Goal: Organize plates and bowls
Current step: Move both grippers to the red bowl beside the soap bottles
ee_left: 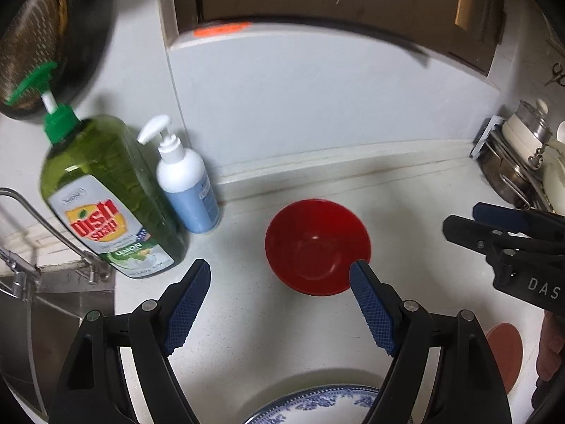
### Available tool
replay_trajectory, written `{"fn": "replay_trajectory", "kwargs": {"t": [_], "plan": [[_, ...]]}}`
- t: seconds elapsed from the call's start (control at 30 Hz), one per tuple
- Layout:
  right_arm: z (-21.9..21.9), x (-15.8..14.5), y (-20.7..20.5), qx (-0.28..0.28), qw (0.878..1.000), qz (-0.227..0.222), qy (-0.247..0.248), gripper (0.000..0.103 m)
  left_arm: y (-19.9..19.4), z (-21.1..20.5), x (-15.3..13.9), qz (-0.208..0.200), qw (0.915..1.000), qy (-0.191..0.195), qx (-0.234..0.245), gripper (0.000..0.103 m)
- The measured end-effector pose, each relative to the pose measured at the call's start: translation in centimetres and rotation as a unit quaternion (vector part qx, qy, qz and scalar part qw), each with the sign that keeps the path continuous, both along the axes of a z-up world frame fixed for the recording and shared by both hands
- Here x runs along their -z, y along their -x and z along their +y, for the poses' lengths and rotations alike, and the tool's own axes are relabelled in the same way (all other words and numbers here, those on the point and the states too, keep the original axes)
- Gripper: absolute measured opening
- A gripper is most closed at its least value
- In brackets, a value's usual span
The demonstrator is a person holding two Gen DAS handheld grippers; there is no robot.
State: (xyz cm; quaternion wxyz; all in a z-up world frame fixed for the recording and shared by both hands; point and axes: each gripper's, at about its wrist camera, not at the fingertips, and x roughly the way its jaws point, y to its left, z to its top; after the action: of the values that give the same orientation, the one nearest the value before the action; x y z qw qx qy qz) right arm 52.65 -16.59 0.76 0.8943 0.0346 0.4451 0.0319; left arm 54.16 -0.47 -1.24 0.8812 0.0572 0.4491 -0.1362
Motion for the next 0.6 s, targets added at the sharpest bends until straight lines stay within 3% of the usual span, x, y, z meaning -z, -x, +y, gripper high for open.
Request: {"fn": "replay_trajectory", "kwargs": {"t": [0.6], "plan": [[2.3,8.2,-8.2,-0.028,0.993,0.115,-0.01,0.055,-6.7,-0.1,6.8,0.066,0.9974,-0.027,0.008,0.073]]}}
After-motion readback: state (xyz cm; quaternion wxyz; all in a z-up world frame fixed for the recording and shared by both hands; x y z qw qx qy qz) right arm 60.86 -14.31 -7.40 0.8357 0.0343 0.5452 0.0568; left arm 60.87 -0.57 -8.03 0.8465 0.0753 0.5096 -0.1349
